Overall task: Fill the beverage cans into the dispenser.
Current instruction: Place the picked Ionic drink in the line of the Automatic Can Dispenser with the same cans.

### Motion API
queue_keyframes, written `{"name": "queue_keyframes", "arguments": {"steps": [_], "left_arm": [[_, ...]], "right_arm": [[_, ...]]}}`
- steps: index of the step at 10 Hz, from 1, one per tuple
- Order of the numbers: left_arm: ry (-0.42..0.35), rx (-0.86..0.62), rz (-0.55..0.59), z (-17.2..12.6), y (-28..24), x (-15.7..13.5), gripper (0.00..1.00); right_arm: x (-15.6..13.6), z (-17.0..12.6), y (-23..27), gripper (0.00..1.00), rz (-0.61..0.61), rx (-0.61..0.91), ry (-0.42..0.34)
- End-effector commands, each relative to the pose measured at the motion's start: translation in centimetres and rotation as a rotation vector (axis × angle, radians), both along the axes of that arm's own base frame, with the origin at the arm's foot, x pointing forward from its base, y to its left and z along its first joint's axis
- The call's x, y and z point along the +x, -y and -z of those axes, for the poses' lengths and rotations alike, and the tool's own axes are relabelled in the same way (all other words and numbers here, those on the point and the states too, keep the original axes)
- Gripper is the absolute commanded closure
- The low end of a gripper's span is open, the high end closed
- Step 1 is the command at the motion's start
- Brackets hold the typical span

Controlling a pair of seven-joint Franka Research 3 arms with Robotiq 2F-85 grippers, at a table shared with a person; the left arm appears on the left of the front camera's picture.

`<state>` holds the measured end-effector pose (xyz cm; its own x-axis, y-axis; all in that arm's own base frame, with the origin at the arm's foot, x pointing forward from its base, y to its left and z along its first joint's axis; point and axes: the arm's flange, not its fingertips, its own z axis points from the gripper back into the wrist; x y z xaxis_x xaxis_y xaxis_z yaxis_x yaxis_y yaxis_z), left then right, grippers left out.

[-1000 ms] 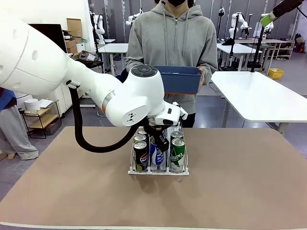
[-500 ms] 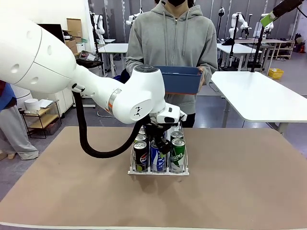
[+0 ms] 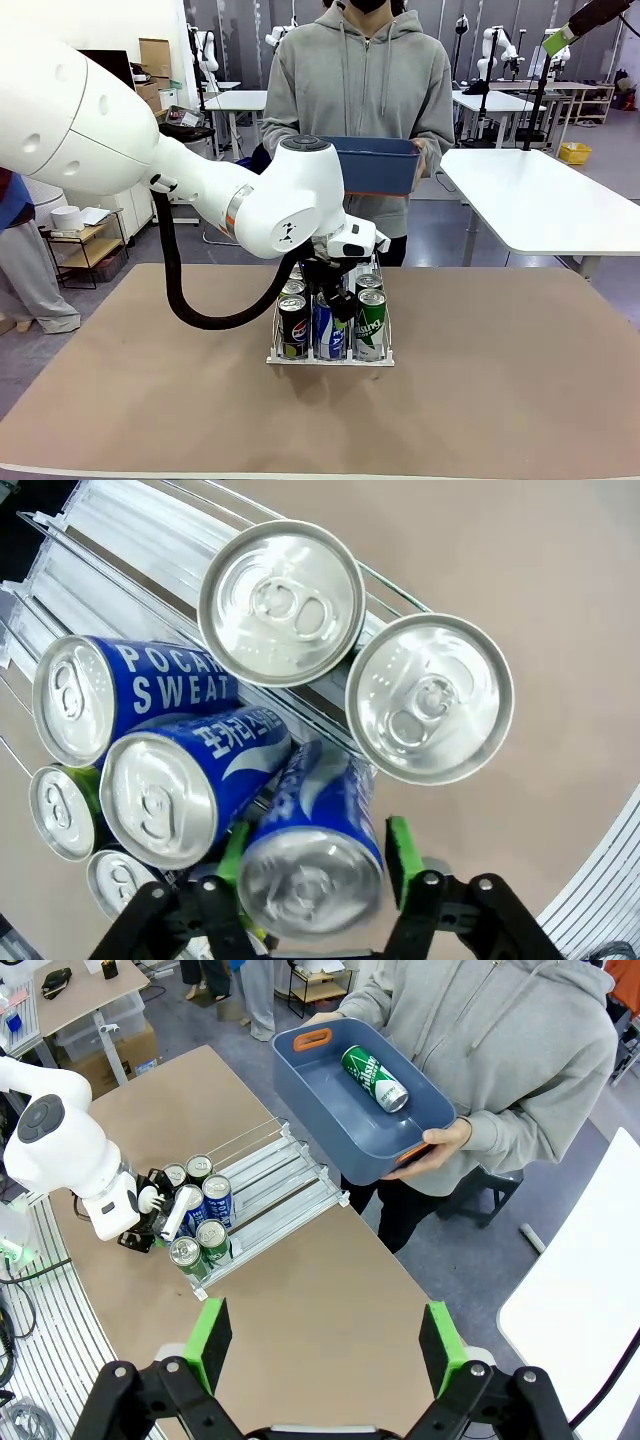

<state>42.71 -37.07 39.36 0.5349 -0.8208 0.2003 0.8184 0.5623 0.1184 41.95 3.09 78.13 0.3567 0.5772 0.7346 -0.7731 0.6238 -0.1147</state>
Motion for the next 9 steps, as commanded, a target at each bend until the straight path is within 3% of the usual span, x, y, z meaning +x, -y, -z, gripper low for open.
{"name": "queue_keyframes", "arguments": {"steps": [1, 2, 3, 7, 8, 9], "left_arm": [[0.061, 0.015, -0.038, -1.7, -0.2, -1.6, 0.03], [0.088, 0.004, -0.038, -2.5, -0.4, -2.4, 0.19], [0.112, -0.004, -0.044, -3.3, -0.5, -3.2, 0.0], [0.207, -0.033, -0.037, -4.7, -0.5, -6.2, 0.0], [0.131, -0.028, -0.035, -5.5, -0.4, -4.3, 0.0], [0.131, -0.028, -0.035, -5.5, -0.4, -4.3, 0.0]], "right_arm": [[-0.1, 0.0, 0.0, 0.0, 0.0, 0.001, -0.001], [-0.1, 0.0, 0.0, 0.0, 0.0, 0.001, -0.001], [-0.1, 0.0, 0.0, 0.0, 0.0, 0.001, -0.001], [-0.1, 0.0, 0.0, 0.0, 0.0, 0.001, -0.001], [-0.1, 0.0, 0.0, 0.0, 0.0, 0.001, -0.001], [-0.1, 0.0, 0.0, 0.0, 0.0, 0.001, -0.001]]}}
